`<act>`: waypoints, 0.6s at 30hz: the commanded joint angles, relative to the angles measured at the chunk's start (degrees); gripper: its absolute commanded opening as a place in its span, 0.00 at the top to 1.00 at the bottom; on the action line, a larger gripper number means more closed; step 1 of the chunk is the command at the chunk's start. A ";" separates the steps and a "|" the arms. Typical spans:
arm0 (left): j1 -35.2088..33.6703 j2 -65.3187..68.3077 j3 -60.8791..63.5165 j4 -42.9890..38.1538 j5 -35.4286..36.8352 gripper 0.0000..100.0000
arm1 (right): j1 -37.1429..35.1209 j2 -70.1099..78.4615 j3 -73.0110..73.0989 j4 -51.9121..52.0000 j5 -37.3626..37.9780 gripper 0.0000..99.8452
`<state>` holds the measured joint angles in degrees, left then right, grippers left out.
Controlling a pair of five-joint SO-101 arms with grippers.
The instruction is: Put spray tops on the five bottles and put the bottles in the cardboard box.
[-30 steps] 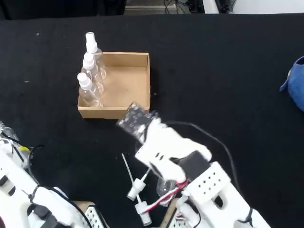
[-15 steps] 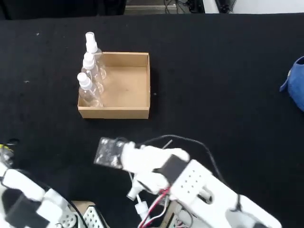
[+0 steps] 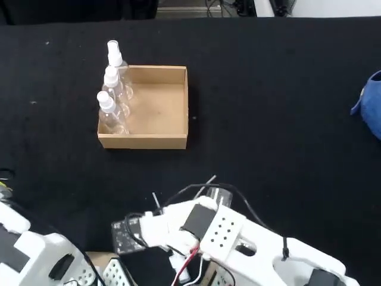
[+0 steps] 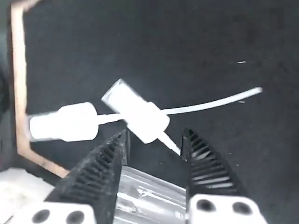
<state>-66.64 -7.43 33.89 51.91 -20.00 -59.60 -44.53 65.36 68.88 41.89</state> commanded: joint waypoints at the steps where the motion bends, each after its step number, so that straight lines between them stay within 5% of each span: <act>1: -1.80 -1.41 -3.82 -0.44 -0.53 0.97 | -1.23 0.66 1.98 -2.29 2.90 0.83; 18: -1.89 -1.32 -3.82 -0.44 -0.53 0.97 | -1.49 16.04 1.80 -15.65 2.81 0.83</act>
<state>-68.13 -7.43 33.89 51.91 -20.00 -59.87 -32.40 70.55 55.08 44.62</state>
